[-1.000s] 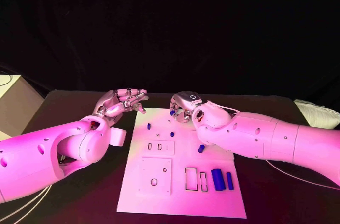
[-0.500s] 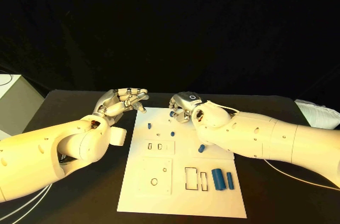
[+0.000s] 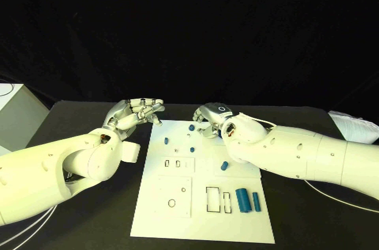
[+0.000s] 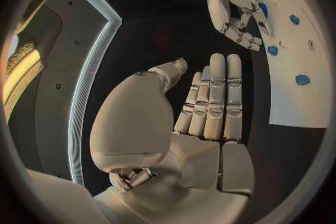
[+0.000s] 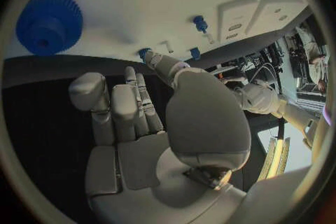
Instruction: Assemble the parts on the task board
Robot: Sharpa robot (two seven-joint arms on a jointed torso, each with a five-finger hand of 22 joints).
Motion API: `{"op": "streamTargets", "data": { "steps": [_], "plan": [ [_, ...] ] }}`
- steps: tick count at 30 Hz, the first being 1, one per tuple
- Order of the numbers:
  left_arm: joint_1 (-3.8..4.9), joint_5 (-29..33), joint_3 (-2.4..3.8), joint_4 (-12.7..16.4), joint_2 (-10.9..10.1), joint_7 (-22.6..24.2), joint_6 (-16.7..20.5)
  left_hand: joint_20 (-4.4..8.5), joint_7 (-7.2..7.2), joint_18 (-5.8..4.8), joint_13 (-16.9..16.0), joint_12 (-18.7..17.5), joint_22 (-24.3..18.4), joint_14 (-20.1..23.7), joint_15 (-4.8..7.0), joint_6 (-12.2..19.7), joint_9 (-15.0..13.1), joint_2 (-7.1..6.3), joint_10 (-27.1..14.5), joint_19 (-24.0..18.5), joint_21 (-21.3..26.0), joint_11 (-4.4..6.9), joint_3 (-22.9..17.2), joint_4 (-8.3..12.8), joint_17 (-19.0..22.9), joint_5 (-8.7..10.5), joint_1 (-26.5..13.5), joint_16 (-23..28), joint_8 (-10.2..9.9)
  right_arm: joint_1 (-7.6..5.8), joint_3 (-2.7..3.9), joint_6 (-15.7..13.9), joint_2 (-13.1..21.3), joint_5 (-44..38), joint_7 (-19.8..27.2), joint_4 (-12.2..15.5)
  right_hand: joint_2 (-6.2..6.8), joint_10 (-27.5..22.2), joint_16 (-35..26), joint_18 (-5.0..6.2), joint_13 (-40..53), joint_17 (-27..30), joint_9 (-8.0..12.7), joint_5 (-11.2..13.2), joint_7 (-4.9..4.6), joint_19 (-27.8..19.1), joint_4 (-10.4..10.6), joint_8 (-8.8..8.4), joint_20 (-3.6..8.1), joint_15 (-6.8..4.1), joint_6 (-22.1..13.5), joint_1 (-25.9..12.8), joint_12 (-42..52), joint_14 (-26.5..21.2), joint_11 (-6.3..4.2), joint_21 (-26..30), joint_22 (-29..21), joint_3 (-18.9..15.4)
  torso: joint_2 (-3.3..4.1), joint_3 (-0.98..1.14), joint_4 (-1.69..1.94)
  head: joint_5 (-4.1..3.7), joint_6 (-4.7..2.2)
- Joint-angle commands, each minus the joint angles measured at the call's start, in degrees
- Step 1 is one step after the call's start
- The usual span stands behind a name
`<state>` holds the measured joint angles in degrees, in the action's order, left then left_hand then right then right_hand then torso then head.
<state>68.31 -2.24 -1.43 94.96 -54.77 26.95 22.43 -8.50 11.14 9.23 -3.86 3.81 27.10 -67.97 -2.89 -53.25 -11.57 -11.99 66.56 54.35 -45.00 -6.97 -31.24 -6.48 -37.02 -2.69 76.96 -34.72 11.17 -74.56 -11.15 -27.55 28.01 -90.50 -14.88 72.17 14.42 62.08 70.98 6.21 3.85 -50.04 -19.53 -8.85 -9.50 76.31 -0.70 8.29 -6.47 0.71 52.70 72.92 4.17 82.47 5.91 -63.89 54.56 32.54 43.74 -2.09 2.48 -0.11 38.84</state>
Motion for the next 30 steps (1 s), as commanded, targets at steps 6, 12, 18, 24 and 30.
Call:
{"op": "streamTargets", "data": {
  "steps": [6,12,18,24,30],
  "plan": [
    [0.14,0.2,0.05,-0.1,-0.1,0.4,-1.0,-0.02,0.13,1.11,-0.1,-0.1,0.1,0.5,-0.11,-0.1,-0.1,0.23,0.0,-0.3,-0.3,-0.34,-0.2,0.1,-0.1,-0.22,-0.3,-0.2,-0.1,-1.18,0.56,0.4,7.8,4.5,3.6,7.7,0.58,1.7,0.9,0.44,0.2,-1.6,-0.3,-2.6,-0.30,0.8,1.1,-0.17,-0.09,0.23,1.1,0.2,1.9,0.4,0.10,-0.5,1.5,-1.2,-0.46,0.24,-0.86,0.06,-0.65],
    [0.13,0.2,0.05,-0.4,-0.1,0.4,-1.2,-0.02,0.13,1.11,-0.1,-0.1,0.1,0.5,-0.11,-0.1,-0.1,0.22,0.0,-0.3,-0.3,-0.34,-0.2,0.1,-0.1,-0.22,-0.3,-0.2,-0.1,-2.49,0.96,4.0,13.2,7.7,5.8,11.1,0.45,0.8,1.7,0.79,0.4,-1.9,-0.1,-4.2,-0.02,0.1,3.4,-1.65,0.08,0.02,-0.5,0.5,3.5,0.4,-0.25,1.7,-0.2,-11.0,-0.78,0.45,-1.58,0.04,-0.77],
    [0.12,0.3,0.04,-0.7,0.1,0.4,-1.5,-0.02,0.13,1.11,-0.1,-0.1,0.1,0.5,-0.11,-0.1,-0.1,0.22,0.0,-0.3,-0.3,-0.34,-0.2,0.1,-0.1,-0.22,-0.3,-0.2,-0.1,-3.24,1.07,7.5,15.6,9.4,6.5,10.8,-1.59,0.4,2.7,0.59,0.6,-2.9,-0.1,-4.6,-0.02,0.9,6.0,-2.60,0.17,-0.09,-1.2,4.0,6.2,0.7,-0.42,1.3,1.0,-19.4,-0.91,0.69,-1.79,0.03,-1.18],
    [0.11,0.3,0.04,-0.9,0.1,0.3,-1.6,-0.02,0.13,1.11,-0.1,-0.1,0.1,0.5,-0.11,-0.1,-0.1,0.22,0.0,-0.3,-0.3,-0.34,-0.2,0.1,-0.1,-0.22,-0.3,-0.2,-0.1,-3.40,1.08,10.4,15.6,9.6,6.0,9.3,-2.49,6.8,3.9,0.23,2.6,-4.8,-0.1,-4.8,0.87,2.1,8.4,-3.07,0.94,-1.05,-1.3,6.3,10.7,1.2,-1.71,-0.3,3.3,-22.8,-0.87,0.56,-1.57,-0.54,-0.85],
    [0.11,0.3,0.03,-1.0,0.2,0.2,-1.8,-0.02,0.13,1.11,-0.1,-0.1,0.1,0.5,-0.11,-0.1,-0.1,0.22,0.0,-0.3,-0.3,-0.34,-0.2,0.1,-0.1,-0.22,-0.3,-0.2,-0.1,-3.40,1.08,12.3,14.6,9.2,4.7,7.7,-3.77,6.6,10.8,-1.51,47.8,-17.9,-0.9,-4.9,1.15,5.4,17.4,-3.61,1.82,-1.79,-2.9,14.5,58.2,3.5,-2.49,-7.8,13.4,-33.7,-0.84,0.54,-1.62,-0.53,-0.56]
  ]
}}
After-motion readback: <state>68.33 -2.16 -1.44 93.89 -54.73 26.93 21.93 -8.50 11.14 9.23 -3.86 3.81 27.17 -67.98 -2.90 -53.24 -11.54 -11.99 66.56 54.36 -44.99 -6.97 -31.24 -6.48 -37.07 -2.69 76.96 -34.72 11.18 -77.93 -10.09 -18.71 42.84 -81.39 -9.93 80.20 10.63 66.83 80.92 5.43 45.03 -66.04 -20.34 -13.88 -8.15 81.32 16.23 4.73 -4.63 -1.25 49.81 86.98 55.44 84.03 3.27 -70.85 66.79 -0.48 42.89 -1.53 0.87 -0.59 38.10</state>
